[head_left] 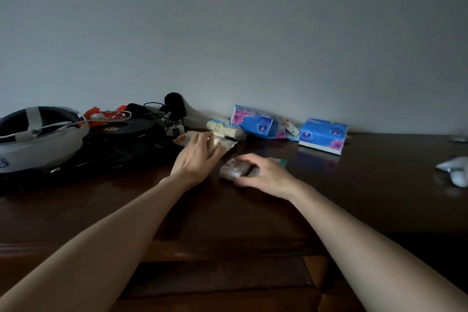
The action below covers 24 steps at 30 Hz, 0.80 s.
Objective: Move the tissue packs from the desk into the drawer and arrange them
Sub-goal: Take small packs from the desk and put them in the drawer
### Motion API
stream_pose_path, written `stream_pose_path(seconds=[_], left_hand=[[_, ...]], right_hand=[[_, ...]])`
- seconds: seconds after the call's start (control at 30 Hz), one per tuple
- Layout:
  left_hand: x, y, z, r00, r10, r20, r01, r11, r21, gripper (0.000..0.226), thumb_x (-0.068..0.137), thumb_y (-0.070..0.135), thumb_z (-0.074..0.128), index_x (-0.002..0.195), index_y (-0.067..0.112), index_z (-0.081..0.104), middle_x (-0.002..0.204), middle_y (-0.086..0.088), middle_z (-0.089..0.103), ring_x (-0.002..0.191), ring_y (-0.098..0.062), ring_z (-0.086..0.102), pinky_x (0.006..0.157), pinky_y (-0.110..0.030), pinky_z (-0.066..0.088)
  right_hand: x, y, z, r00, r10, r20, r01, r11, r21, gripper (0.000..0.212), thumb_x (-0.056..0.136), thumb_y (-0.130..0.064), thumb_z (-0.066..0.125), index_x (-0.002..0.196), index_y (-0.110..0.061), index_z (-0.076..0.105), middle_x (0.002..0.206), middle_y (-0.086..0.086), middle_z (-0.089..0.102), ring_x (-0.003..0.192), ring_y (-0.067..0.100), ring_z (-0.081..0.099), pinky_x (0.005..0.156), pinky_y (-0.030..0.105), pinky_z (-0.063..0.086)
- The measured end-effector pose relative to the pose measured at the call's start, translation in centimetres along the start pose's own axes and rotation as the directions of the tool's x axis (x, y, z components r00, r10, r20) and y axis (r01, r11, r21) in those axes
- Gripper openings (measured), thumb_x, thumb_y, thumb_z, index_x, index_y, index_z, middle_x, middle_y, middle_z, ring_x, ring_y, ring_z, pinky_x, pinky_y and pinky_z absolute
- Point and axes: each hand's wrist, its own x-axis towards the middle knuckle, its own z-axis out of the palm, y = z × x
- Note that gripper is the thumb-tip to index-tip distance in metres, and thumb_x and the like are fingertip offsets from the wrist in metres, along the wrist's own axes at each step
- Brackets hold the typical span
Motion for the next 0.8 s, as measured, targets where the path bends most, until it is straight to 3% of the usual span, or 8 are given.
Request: stream_pose_path(seconds=[0.13,0.23,0.37,0.43,0.57,0.67,0.73,0.8], left_hand=[[-1.4,4.5,0.2,0.995,-0.022,0.098,0.017,0.998,0.058,0.061,0.084,0.059,0.043,0.138,0.033,0.048,0.135,-0.003,0.053,0.117,-0.030,0.058,0.087,-0.039,0.046],[-2.2,6.2,0.8,0.938,-0.049,0.344,-0.047,0.963,0.265,0.066,0.074,0.071,0.034,0.123,0.036,0.060,0.135,0.001,0.055,0.128,-0.029,0.046,0.102,-0.044,0.042],[-2.3,6.4,1.2,0.903,-0.149,0.403,0.037,0.962,0.272,0.067,0.075,0.064,0.059,0.133,0.032,0.053,0.141,-0.008,0.050,0.129,-0.035,0.045,0.103,-0.048,0.042],[-2.9,6.4,1.0,0.915,-0.132,0.382,0.025,0.962,0.272,0.062,0.079,0.052,0.062,0.135,0.028,0.050,0.140,-0.011,0.049,0.126,-0.036,0.045,0.102,-0.046,0.042],[-6.8,6.8,-0.5,0.959,0.053,0.280,-0.105,0.980,0.172,0.056,0.085,0.030,0.060,0.139,0.023,0.047,0.136,-0.011,0.049,0.122,-0.032,0.039,0.103,-0.042,0.039],[-11.5,6.5,-2.4,0.972,0.202,0.121,-0.211,0.975,0.070,0.063,0.083,0.019,0.062,0.144,0.020,0.043,0.133,-0.010,0.048,0.117,-0.029,0.035,0.100,-0.040,0.036],[-14.6,6.5,-3.7,0.982,0.189,-0.024,-0.188,0.982,0.019,0.065,0.082,0.020,0.063,0.144,0.023,0.042,0.132,-0.009,0.047,0.116,-0.032,0.041,0.099,-0.042,0.039],[-18.0,6.8,-4.2,0.977,0.136,-0.165,-0.150,0.986,-0.076,0.064,0.083,0.027,0.060,0.144,0.026,0.041,0.131,-0.005,0.047,0.117,-0.028,0.044,0.098,-0.037,0.042]], right_hand=[[-2.5,-0.5,-0.8,1.000,0.029,-0.007,-0.026,0.963,0.269,0.115,0.062,-0.065,0.084,0.155,-0.047,0.019,0.162,-0.009,0.028,0.146,0.012,0.029,0.117,0.037,0.030],[-3.5,0.4,-1.2,0.987,0.162,0.012,-0.162,0.987,-0.011,0.084,0.083,-0.068,0.057,0.155,-0.036,0.027,0.161,0.000,0.036,0.144,0.025,0.038,0.105,0.039,0.036],[-4.4,0.4,-1.0,0.989,0.136,-0.057,-0.146,0.959,-0.244,0.045,0.097,-0.053,0.036,0.130,-0.026,0.048,0.140,0.009,0.058,0.121,0.032,0.059,0.088,0.042,0.044],[-4.7,0.1,-1.3,0.990,0.134,-0.051,-0.142,0.952,-0.272,0.040,0.095,-0.056,0.040,0.119,-0.026,0.048,0.134,0.008,0.061,0.116,0.031,0.060,0.082,0.041,0.044],[-7.5,-1.7,-1.7,0.993,0.112,-0.031,-0.116,0.947,-0.298,0.093,0.067,-0.092,0.050,0.131,-0.024,0.050,0.135,-0.001,0.059,0.116,0.023,0.060,0.080,0.039,0.044],[-11.8,-3.4,0.0,0.996,0.018,-0.085,-0.045,0.944,-0.326,0.109,0.057,-0.105,0.040,0.131,-0.026,0.049,0.136,-0.003,0.059,0.114,0.019,0.061,0.078,0.036,0.046],[-15.1,-4.6,2.6,0.961,-0.183,-0.208,0.080,0.903,-0.422,0.105,0.064,-0.098,0.047,0.132,-0.018,0.053,0.138,0.002,0.060,0.123,0.022,0.059,0.093,0.038,0.049],[-17.7,-5.7,5.3,0.866,-0.384,-0.321,0.207,0.859,-0.468,0.079,0.075,-0.066,0.073,0.130,-0.011,0.059,0.136,0.007,0.064,0.127,0.023,0.059,0.108,0.037,0.046]])
